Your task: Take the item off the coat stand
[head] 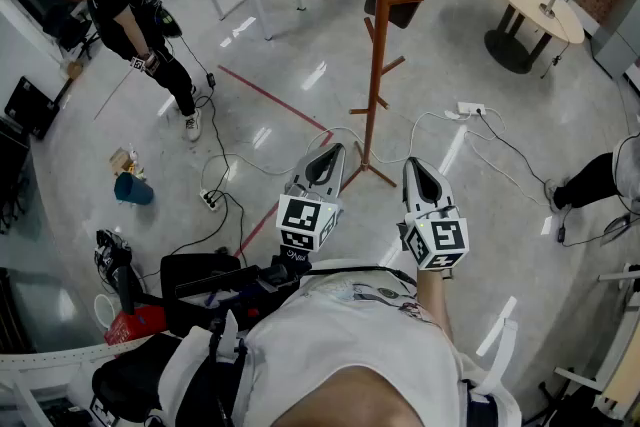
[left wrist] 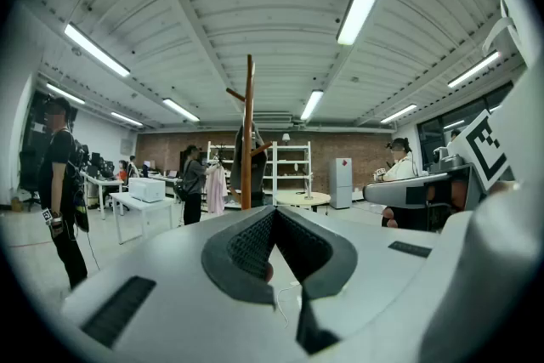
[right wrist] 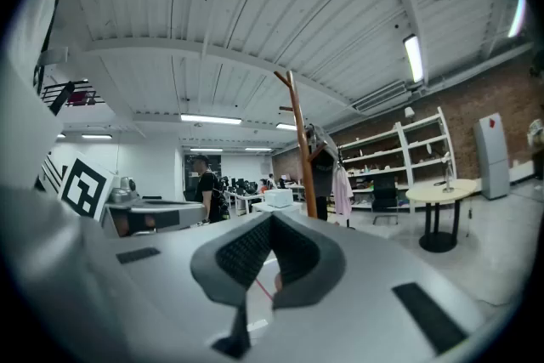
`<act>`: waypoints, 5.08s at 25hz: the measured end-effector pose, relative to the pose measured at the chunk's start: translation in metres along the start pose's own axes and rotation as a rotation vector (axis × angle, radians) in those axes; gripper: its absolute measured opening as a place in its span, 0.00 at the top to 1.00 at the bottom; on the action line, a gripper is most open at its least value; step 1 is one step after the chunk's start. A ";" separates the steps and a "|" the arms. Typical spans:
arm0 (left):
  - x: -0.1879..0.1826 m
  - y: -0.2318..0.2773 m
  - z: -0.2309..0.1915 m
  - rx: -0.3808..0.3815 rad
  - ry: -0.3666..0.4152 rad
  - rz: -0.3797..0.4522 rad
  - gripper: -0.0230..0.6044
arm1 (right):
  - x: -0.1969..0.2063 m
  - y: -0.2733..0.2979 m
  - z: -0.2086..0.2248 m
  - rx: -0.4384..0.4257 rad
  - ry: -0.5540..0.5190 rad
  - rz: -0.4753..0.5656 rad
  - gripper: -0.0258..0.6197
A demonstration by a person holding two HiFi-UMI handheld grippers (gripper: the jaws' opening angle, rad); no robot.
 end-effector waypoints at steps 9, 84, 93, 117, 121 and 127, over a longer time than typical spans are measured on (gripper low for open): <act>0.003 0.002 0.007 0.006 -0.006 -0.009 0.96 | 0.003 -0.003 0.002 -0.002 0.006 -0.011 0.96; 0.007 0.181 -0.084 -0.061 -0.080 -0.076 0.96 | 0.013 0.197 0.083 -0.060 0.071 -0.061 0.95; -0.006 0.210 -0.087 -0.092 -0.068 -0.047 0.96 | 0.003 0.223 0.108 -0.085 0.060 -0.036 0.96; -0.014 0.247 -0.107 -0.137 -0.051 -0.054 0.96 | -0.027 0.297 0.196 0.010 0.027 0.008 0.80; -0.014 0.248 -0.108 -0.147 -0.050 -0.057 0.96 | -0.032 0.317 0.204 -0.010 0.023 -0.007 0.73; -0.013 0.243 -0.113 -0.171 -0.050 -0.051 0.96 | -0.031 0.337 0.208 -0.003 0.019 -0.022 0.73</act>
Point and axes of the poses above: the fingertips, and each gripper's own axes: y forward along the fingers, z to its right, x out of its underside, the point moved 7 cm from there along -y, backward along the fingers, and after that the axes turned 8 degrees about -y, right-handed, at the moved point
